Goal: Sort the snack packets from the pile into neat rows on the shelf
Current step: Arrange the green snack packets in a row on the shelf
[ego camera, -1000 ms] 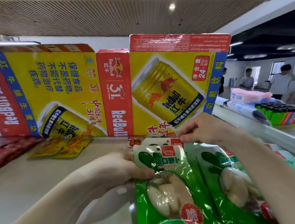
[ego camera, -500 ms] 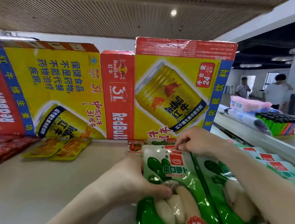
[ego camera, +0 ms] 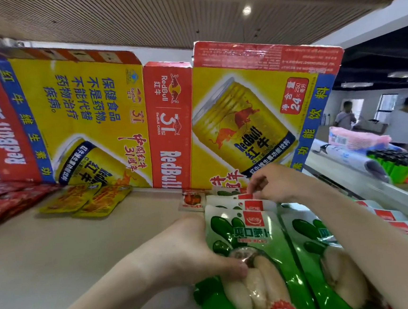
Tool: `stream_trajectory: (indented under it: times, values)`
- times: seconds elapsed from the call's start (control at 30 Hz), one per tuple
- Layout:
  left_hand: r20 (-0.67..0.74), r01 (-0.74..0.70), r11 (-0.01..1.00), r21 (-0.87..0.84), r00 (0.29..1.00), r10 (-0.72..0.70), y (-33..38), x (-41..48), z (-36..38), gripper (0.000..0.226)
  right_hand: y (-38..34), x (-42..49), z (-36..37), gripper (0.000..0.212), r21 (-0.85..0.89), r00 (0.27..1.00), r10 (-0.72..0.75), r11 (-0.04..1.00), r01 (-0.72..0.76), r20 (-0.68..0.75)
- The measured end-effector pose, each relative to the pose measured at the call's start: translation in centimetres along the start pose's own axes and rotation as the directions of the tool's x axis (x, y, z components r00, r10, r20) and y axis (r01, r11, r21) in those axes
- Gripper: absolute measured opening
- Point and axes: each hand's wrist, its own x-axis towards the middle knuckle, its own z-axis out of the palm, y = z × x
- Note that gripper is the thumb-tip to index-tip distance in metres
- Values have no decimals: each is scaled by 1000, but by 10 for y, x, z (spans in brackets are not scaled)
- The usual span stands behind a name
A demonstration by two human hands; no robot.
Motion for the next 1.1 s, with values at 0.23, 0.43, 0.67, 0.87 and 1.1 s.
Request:
stream_trajectory:
  times: [0.23,0.43,0.67,0.87,1.1]
  values:
    - [26,-46,991,122,999,43,3,-1,6,23,0,2,5,34,24,978,10,1000,-5,-210]
    - [-44,-93,976,197,994,104,10,-4,9,27,7,-5,-16,13,76,963,10,997,11,-270]
    - [-320,-89,892,443,914,250,-6,-12,13,91,23,-116,-74,18,223,846,16,967,123,-534]
    - [-69,-330,641,693,855,515,4,-23,28,75,44,-201,-6,79,-267,975,195,939,-217,-105]
    - [142,-322,478,817,916,375,7,-10,43,61,56,-206,7,71,-301,945,328,901,-313,1]
